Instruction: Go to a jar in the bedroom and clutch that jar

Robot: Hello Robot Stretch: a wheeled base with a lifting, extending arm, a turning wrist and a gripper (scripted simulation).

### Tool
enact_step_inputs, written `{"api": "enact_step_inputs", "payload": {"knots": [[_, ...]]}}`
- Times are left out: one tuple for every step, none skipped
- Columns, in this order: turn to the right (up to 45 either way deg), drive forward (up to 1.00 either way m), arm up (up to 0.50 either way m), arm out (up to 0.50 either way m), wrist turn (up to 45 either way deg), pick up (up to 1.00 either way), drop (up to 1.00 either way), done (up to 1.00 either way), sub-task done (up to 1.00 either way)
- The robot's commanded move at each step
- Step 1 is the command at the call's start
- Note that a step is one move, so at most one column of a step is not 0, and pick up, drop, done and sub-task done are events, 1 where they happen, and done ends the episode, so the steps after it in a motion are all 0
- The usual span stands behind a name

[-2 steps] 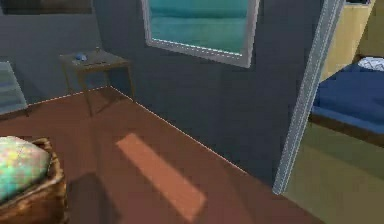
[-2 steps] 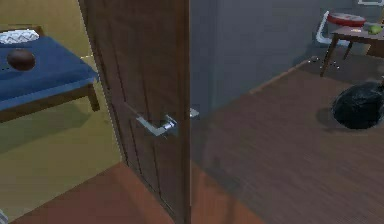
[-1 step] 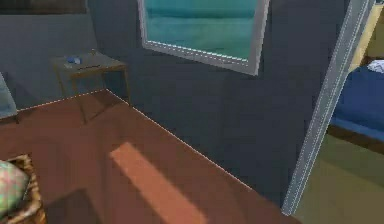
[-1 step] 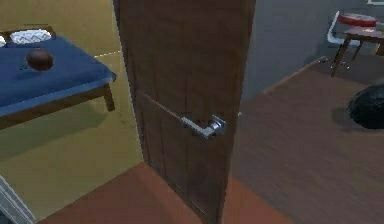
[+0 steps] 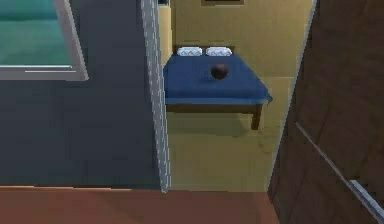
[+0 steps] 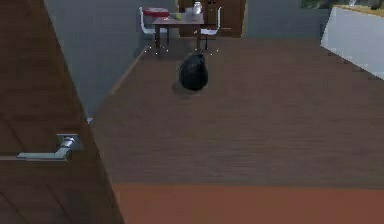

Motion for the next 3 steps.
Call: {"api": "enact_step_inputs", "payload": {"knots": [[0.0,0.75,0.0,0.0,0.0,0.0,0.0,0.0,0.0],[12.0,0.0,0.0,0.0,0.0,0.0,0.0,0.0,0.0],[0.0,0.75,0.0,0.0,0.0,0.0,0.0,0.0,0.0]]}}
